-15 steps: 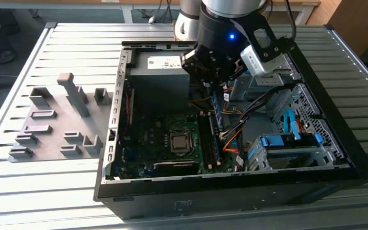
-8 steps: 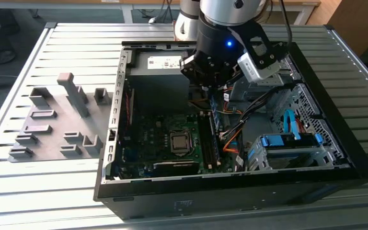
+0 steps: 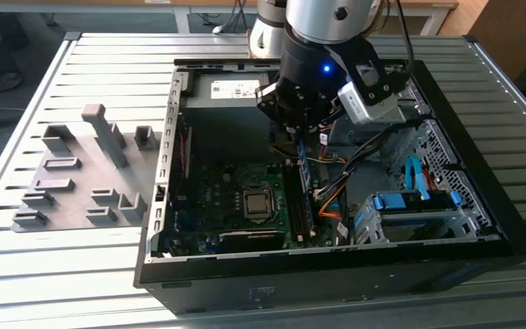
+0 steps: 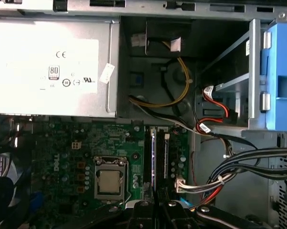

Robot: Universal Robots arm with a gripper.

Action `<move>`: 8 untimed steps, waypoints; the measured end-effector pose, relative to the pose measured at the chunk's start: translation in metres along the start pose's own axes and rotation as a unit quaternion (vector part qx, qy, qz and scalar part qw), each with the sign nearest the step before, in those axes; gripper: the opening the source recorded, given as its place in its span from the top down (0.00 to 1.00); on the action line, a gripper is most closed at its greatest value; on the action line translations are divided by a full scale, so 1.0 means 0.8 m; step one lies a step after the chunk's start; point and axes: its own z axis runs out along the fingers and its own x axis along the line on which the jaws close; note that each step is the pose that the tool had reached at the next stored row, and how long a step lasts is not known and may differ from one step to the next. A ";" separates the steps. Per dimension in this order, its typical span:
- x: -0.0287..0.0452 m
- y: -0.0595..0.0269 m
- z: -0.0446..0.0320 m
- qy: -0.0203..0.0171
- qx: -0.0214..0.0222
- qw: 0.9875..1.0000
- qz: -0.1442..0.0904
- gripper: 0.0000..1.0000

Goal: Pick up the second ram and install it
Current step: 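Insert the second ram into the second slot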

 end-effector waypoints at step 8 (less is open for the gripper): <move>-0.0001 0.000 0.0135 0.000 -0.006 1.000 -0.002 0.86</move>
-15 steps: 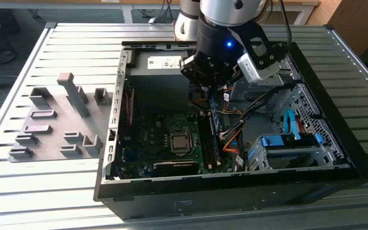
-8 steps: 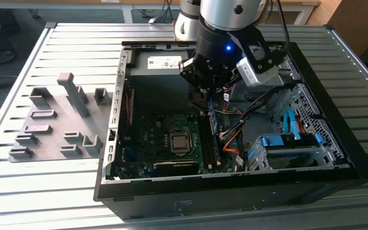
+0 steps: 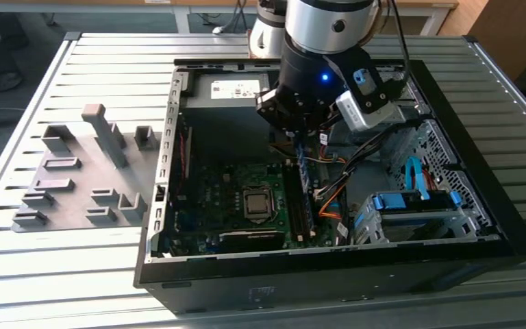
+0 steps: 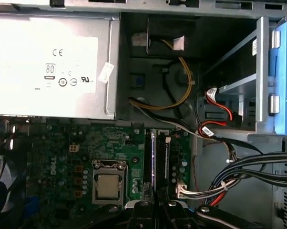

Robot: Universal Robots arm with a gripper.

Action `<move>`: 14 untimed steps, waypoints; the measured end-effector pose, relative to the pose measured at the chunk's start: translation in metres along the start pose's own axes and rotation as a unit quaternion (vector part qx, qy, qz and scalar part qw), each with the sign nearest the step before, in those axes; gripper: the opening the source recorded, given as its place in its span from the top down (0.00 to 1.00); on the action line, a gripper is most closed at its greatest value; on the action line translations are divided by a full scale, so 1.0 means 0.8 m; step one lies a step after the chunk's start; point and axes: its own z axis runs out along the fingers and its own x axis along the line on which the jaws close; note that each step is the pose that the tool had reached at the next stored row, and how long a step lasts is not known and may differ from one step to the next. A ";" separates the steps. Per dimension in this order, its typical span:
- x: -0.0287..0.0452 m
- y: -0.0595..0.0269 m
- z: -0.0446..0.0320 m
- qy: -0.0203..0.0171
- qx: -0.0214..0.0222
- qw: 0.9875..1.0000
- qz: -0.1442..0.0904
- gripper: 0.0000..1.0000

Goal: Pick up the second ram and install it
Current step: 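Insert the second ram into the second slot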

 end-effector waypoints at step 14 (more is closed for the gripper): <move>-0.0011 -0.007 0.0208 0.021 0.000 1.000 0.008 0.86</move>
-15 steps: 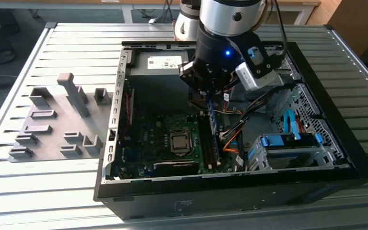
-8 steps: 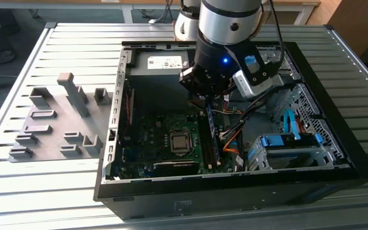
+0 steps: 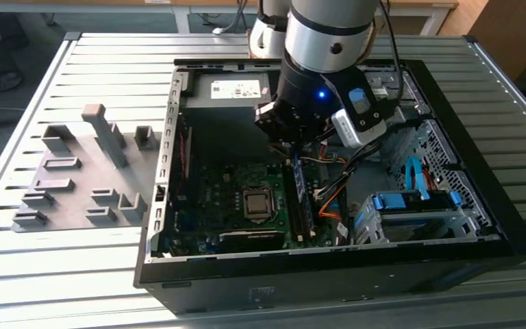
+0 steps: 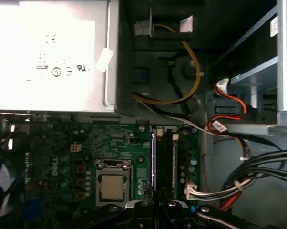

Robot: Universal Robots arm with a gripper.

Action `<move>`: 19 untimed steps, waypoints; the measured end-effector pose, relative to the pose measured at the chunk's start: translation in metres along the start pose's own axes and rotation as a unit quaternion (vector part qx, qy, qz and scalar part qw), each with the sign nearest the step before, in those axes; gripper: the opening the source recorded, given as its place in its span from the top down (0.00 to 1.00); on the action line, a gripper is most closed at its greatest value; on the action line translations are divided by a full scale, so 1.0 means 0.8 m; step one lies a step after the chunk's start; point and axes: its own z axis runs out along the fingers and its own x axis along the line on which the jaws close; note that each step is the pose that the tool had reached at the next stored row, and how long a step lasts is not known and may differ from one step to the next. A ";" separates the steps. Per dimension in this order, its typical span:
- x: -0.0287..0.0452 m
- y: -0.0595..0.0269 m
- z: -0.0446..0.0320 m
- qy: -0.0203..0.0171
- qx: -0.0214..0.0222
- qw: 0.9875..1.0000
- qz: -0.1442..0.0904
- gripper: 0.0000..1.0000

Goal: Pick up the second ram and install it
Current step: 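Insert the second ram into the second slot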

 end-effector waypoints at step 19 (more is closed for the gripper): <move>-0.0114 -0.012 0.0410 0.004 -0.002 1.000 0.017 0.86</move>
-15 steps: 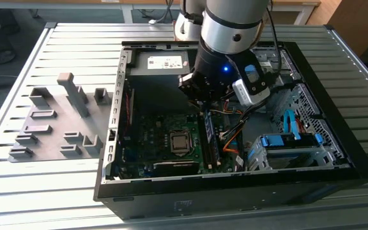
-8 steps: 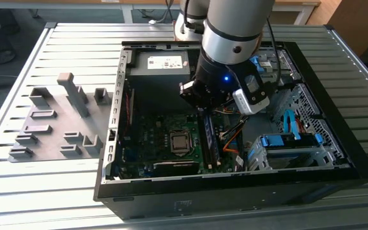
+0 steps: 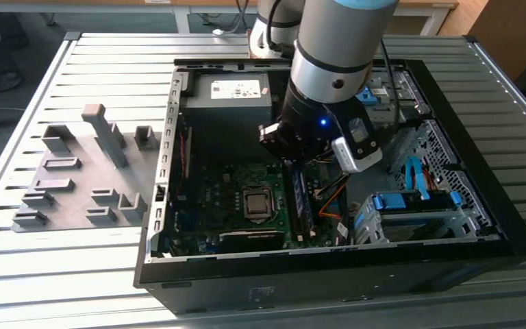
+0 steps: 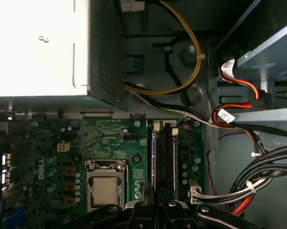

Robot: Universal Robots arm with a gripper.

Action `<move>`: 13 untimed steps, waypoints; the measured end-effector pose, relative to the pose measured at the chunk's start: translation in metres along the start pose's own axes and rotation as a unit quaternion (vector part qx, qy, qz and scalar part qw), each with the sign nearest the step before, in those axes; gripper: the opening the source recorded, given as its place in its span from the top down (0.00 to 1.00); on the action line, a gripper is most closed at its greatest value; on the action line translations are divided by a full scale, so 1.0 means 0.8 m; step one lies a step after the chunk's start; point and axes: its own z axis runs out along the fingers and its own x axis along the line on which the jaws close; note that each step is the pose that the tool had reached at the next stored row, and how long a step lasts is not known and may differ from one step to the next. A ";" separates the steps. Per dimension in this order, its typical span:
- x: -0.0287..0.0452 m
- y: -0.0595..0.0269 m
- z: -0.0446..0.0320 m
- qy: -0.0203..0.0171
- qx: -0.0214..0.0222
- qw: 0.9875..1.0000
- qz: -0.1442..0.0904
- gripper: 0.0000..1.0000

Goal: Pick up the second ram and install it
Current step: 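Insert the second ram into the second slot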

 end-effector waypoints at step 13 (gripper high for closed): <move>-0.0040 -0.004 0.0274 0.000 0.000 1.000 0.003 0.86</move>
